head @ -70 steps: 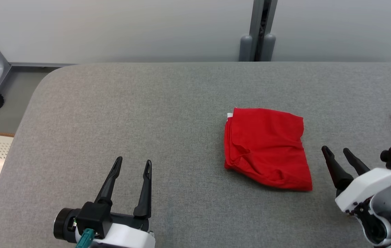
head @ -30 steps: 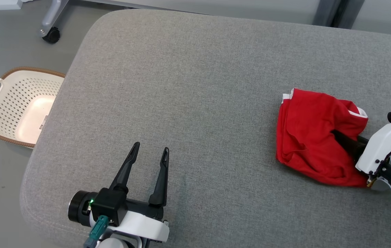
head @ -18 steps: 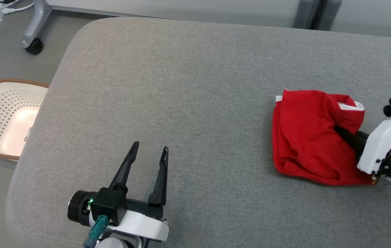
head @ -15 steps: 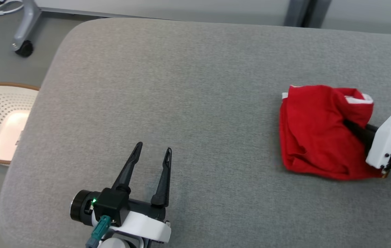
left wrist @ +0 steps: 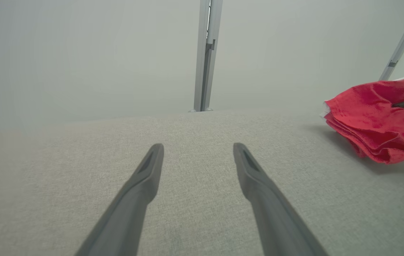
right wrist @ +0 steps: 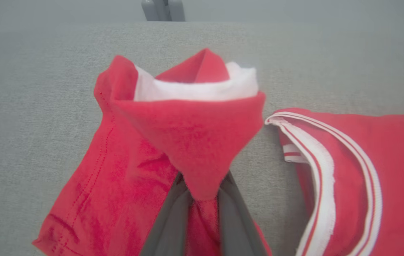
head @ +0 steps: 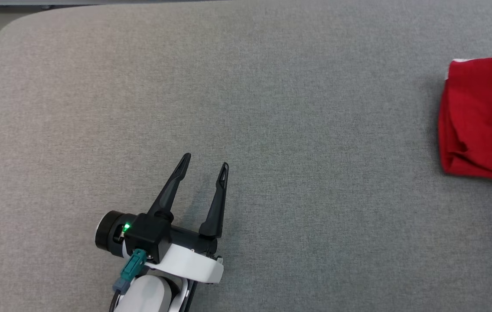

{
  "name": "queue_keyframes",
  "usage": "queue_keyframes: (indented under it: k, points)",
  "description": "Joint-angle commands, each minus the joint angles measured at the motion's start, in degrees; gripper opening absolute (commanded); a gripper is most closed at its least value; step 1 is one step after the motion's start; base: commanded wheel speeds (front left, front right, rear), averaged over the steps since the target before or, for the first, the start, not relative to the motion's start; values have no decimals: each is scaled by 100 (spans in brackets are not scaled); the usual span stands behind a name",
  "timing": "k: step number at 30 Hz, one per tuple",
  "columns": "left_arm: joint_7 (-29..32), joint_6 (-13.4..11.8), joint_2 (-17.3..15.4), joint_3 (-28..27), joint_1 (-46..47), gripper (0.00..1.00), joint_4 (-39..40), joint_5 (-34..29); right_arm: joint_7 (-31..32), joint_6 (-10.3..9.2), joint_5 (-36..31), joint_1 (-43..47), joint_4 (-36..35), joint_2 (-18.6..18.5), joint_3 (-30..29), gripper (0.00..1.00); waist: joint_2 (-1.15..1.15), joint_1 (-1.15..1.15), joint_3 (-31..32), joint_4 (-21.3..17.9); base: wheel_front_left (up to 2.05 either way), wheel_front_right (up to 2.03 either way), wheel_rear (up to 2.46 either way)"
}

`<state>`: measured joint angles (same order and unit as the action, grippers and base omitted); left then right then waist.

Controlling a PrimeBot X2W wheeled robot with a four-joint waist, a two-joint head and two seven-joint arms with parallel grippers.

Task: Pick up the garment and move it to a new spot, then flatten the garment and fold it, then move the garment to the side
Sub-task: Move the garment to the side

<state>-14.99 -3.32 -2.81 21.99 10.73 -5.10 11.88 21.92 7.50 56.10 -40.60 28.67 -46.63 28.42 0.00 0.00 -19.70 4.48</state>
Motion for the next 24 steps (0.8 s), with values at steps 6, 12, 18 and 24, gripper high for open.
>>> queue_keyframes:
  k: [6, 12, 18, 24]
  points:
    - [-18, 58, -24, 21, 228, 100, -26, 68, 22, -2, -100, -70, -49, -561, -449, 0, 0, 0, -411, -225, 0, 0, 0]
    - [-18, 84, -24, 56, 318, 100, -23, 103, 64, -2, -326, 134, -89, -1070, -908, 0, 0, 0, -592, -209, 0, 0, 0]
    - [-18, 96, -24, 85, 395, 100, -17, 147, -22, -3, -1041, 410, -156, -1702, -1271, 0, 0, 0, -712, -110, 0, 0, 0]
    - [-18, 117, -23, 90, 436, 100, -14, 180, -23, -3, -1584, 660, 8, -1815, -1702, 0, 0, 0, -837, 1, 0, 0, 0]
